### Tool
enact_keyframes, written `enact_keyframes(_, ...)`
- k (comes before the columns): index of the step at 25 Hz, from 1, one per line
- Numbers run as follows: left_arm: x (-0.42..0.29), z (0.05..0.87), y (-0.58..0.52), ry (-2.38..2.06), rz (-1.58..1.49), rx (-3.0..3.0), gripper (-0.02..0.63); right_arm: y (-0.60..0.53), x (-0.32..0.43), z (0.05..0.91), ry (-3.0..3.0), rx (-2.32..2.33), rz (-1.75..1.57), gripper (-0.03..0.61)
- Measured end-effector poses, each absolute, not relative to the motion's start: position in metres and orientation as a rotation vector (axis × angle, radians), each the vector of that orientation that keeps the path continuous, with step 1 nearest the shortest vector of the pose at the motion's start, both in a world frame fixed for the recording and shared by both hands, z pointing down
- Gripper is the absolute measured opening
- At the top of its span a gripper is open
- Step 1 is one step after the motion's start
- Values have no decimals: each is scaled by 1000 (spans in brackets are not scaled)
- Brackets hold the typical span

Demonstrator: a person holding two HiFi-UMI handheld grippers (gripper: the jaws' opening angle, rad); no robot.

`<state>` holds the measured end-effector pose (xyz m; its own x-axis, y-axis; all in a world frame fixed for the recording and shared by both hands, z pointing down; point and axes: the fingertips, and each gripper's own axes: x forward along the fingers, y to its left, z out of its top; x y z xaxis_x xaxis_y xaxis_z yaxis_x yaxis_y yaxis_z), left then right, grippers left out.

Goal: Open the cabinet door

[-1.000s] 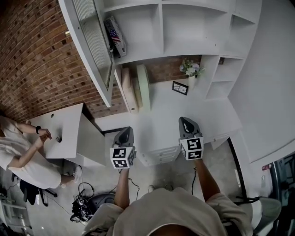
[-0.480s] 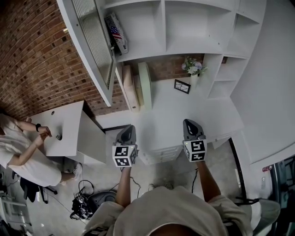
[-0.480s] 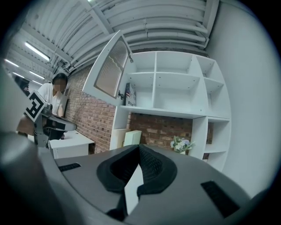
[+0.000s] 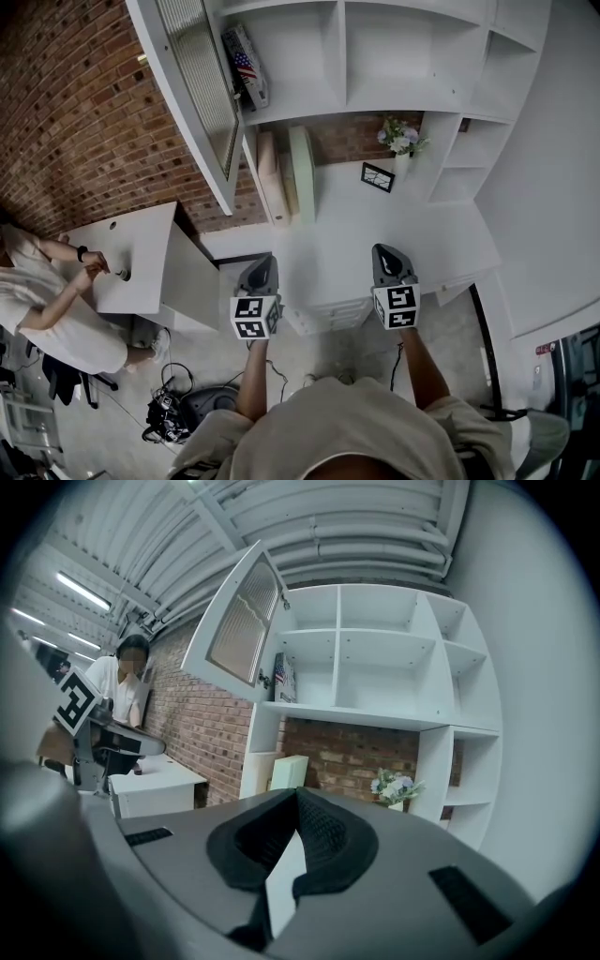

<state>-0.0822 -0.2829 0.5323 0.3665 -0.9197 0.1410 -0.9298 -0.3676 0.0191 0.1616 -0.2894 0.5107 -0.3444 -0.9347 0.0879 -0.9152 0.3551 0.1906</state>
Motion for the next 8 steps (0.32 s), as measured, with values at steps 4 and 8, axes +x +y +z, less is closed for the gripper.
enact_keyframes(4, -81, 531, -282, -1707, 159, 2512, 28, -289, 163, 513, -2427, 1681, -156, 12)
enact_keyframes(8, -82, 533, -280, -1707, 163, 2508, 28, -288, 162, 514, -2425, 1681, -157, 12)
